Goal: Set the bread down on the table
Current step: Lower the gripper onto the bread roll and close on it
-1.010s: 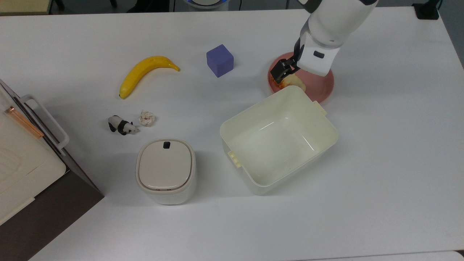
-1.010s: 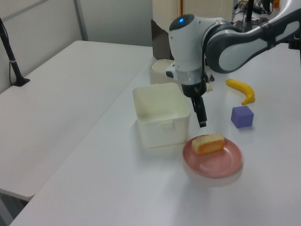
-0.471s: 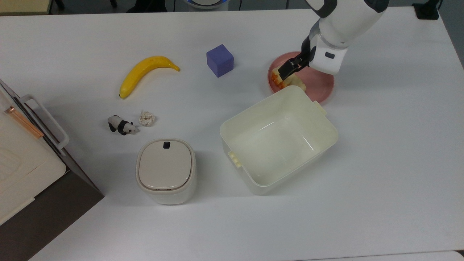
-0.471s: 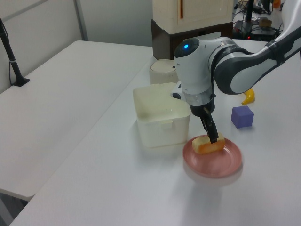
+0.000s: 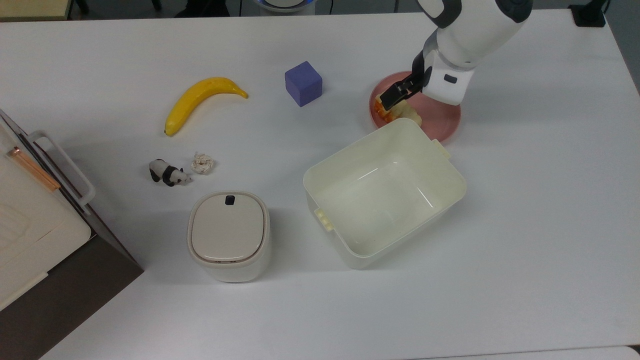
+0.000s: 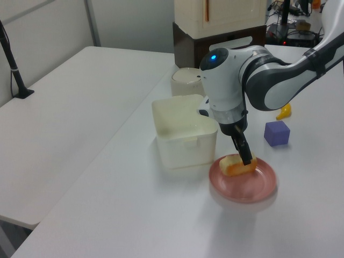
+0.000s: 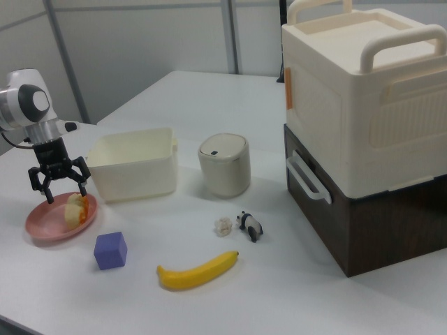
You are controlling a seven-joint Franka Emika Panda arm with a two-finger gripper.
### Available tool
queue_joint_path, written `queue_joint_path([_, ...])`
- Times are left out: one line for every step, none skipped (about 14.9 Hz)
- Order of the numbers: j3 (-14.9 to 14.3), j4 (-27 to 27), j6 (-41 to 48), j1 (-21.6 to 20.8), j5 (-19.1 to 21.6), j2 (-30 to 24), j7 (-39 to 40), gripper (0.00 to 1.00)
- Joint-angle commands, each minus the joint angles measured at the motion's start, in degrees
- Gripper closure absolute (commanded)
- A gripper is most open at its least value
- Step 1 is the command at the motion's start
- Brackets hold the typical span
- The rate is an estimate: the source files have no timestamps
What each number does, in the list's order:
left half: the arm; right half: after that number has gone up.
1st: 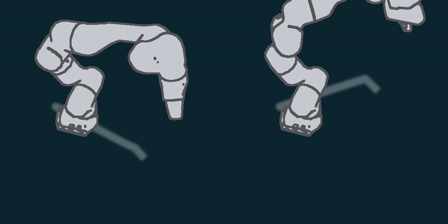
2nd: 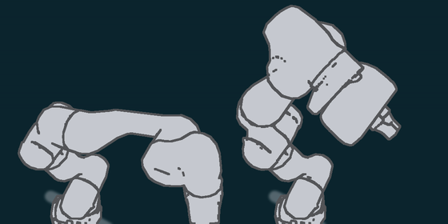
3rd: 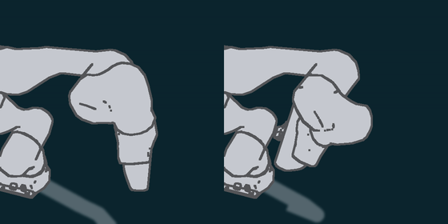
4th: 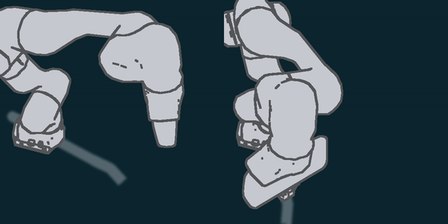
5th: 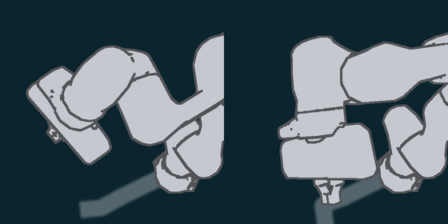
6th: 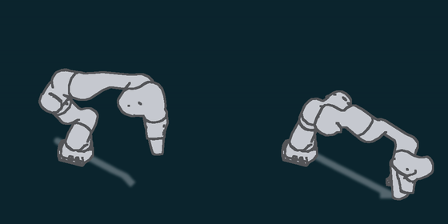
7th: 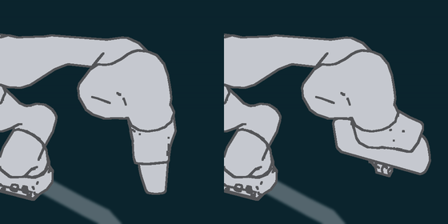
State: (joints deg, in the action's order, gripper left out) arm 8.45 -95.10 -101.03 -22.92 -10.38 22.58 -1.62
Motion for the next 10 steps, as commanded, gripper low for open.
queue_joint_path([0.08, -2.37, -2.41, 0.85, -2.19, -1.04, -1.11, 0.0])
queue_joint_path([0.08, -2.37, -2.94, 1.03, -2.36, -0.52, -1.11, 0.0])
queue_joint_path([0.08, -2.37, -3.46, 0.94, -2.45, 0.09, -1.45, 0.0])
queue_joint_path([0.08, -2.54, -3.56, 0.68, -2.54, 0.27, -1.72, 0.0])
queue_joint_path([0.16, -2.46, -3.64, 0.33, -2.54, 0.8, -2.42, 0.0])
queue_joint_path([0.51, -2.46, -3.65, 0.24, -2.54, 0.89, -2.51, 0.0])
queue_joint_path([0.69, -2.54, -3.65, 0.24, -2.54, 0.89, -2.51, 0.0])
queue_joint_path([0.95, -2.89, -3.65, 0.24, -2.54, 1.06, -2.51, 0.0])
queue_joint_path([1.04, -3.16, -3.73, 0.15, -2.54, 1.33, -2.51, 0.0])
queue_joint_path([1.04, -3.25, -3.82, 0.15, -2.54, 1.42, -2.51, 0.0])
